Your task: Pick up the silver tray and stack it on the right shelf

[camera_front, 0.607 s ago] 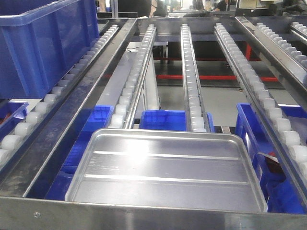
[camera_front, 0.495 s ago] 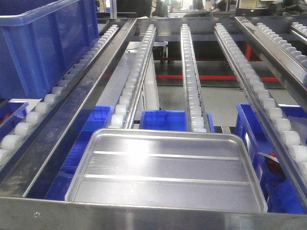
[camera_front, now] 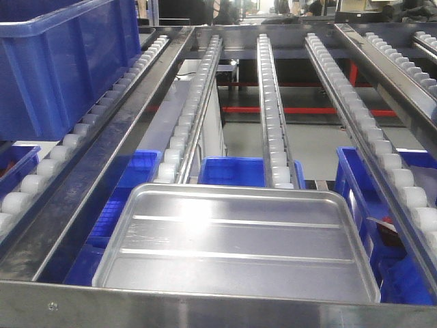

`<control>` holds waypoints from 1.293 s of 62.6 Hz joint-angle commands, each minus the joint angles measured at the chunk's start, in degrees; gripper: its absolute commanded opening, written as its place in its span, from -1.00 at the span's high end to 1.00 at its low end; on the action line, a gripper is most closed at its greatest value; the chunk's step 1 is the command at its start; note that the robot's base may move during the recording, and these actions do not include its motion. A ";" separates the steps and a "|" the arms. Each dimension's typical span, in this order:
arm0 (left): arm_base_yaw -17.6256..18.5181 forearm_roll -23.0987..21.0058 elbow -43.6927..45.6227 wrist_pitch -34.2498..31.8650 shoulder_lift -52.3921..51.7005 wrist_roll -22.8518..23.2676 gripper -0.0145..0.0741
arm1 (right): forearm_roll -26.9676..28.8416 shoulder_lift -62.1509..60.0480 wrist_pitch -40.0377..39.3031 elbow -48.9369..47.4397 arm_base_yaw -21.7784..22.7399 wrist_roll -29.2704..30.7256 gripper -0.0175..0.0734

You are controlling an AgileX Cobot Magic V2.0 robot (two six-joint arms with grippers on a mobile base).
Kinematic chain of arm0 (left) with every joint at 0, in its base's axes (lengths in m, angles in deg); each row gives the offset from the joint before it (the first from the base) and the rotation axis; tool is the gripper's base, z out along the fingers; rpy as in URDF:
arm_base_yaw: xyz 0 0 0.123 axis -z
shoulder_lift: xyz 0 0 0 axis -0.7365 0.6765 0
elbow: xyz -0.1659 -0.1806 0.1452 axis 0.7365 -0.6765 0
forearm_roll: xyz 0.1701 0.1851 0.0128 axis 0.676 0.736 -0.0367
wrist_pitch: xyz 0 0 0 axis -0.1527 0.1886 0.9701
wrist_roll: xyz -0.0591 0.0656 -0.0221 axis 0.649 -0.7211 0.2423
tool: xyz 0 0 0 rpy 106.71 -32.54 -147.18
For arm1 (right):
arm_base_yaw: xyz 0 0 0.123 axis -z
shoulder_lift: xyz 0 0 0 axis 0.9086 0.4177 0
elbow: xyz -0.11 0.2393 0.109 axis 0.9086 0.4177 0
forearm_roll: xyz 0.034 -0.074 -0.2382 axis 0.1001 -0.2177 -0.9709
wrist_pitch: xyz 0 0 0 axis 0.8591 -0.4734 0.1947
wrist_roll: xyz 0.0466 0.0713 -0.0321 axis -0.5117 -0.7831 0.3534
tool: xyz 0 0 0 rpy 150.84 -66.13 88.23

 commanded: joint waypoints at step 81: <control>2.80 -28.57 50.00 27.02 45.75 -17.84 -0.08 | 3.76 35.00 7.39 -38.73 -29.71 -0.08 -0.40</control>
